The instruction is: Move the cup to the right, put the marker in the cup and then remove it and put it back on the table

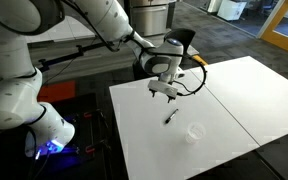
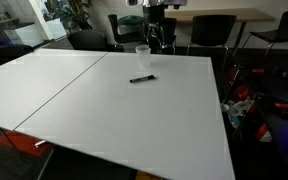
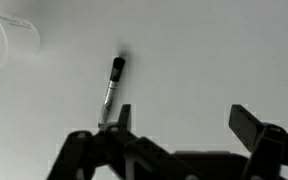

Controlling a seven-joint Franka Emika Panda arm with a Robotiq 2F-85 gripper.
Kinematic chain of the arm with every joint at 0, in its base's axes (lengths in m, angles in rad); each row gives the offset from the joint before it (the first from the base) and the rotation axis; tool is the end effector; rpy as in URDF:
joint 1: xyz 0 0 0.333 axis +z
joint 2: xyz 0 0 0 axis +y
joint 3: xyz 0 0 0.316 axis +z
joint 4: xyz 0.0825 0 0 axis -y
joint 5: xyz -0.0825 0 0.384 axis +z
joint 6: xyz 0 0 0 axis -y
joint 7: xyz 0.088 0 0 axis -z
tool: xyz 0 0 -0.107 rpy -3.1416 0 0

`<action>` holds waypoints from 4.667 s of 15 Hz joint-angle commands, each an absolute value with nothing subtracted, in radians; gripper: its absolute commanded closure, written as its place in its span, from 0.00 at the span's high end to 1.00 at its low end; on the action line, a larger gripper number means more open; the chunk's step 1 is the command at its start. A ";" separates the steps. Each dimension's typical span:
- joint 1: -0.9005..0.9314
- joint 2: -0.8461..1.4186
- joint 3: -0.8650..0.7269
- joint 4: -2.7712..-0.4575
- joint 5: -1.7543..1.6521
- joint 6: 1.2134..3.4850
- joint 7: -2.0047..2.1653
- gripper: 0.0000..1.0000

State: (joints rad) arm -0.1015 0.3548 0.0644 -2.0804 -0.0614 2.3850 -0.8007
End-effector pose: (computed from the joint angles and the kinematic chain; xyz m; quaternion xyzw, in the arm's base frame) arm 0.5813 -0.0227 0.2512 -0.9196 -0.3920 0.0262 0.0015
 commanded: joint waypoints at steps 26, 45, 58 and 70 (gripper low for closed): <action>-0.110 0.912 0.038 -1.548 -0.124 2.450 -0.636 1.00; -0.111 0.950 0.041 -1.507 -0.127 2.446 -0.623 0.01; -0.008 0.774 0.016 -1.681 -0.169 2.461 -0.410 0.04; 0.109 0.580 -0.038 -1.668 -0.514 1.765 -0.383 0.04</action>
State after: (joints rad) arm 0.0917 0.6175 -0.0374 -1.6721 -0.4462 1.9137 -0.3361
